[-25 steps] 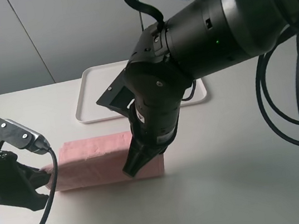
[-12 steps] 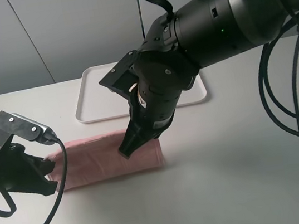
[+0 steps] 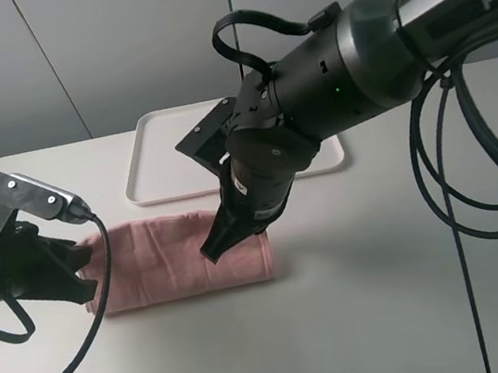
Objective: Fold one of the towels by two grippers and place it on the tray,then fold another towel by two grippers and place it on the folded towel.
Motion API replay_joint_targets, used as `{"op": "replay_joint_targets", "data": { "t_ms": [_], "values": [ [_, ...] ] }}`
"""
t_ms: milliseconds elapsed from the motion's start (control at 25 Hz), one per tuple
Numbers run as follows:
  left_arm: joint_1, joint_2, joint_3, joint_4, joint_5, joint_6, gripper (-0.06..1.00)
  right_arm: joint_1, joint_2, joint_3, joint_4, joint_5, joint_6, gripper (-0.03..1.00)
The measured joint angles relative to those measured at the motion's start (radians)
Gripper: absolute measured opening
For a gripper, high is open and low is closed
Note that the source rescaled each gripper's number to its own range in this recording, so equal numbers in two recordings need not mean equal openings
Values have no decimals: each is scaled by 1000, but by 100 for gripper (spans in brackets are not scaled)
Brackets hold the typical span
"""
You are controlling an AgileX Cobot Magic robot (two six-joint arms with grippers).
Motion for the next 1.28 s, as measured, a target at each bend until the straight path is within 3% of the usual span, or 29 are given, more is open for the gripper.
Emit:
{"op": "replay_joint_targets", "data": {
  "t_ms": [80,200,320,400,520,720,920,1040,1280],
  "values": [
    [35,14,0,0,-4,0,50,0,0,0,-19,-17,44,35],
    [96,19,0,0,-10,-43,81,0,1,0,-61,-24,117,73],
    [140,19,0,-2,-34,-111,98,-1,2,0,-130,-14,191,93],
    [147,19,0,-2,-30,-129,99,-1,2,0,-171,7,233,96],
    [147,21,-37,-2,66,-163,99,-18,2,0,-184,38,274,99],
    [149,95,-187,-3,317,-202,99,-85,2,-8,-44,83,226,100],
    [149,203,-308,21,466,-240,99,-118,2,-12,9,165,148,100],
    [149,236,-346,89,496,-368,99,-120,2,-12,12,190,139,100],
    [163,306,-407,348,660,-660,99,-120,2,-12,15,200,131,100]
  ]
}}
